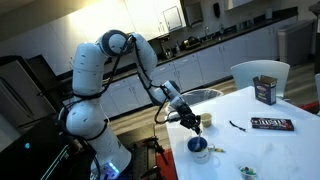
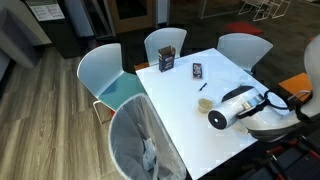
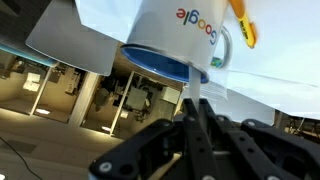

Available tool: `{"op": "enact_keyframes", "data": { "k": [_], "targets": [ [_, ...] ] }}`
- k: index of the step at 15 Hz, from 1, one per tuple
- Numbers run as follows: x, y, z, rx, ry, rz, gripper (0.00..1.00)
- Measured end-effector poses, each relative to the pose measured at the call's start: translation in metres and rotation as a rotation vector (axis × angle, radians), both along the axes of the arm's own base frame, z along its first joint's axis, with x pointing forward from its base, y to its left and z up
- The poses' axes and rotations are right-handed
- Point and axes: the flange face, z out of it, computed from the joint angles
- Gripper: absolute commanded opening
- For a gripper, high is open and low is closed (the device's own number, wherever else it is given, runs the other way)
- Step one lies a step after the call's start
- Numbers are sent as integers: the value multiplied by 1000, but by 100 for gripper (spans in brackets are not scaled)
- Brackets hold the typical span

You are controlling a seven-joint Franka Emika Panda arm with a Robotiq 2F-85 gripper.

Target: Move the mug forward, pour the sweets inside then use the spoon to stir the mug.

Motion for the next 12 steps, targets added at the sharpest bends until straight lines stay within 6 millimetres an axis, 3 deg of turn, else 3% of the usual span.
{"op": "enact_keyframes", "data": {
  "k": [5,12],
  "targets": [
    [-5,-10,-3,-8,-34,-37,2],
    [-20,-40,3,-13,-51,-121,2]
  ]
}}
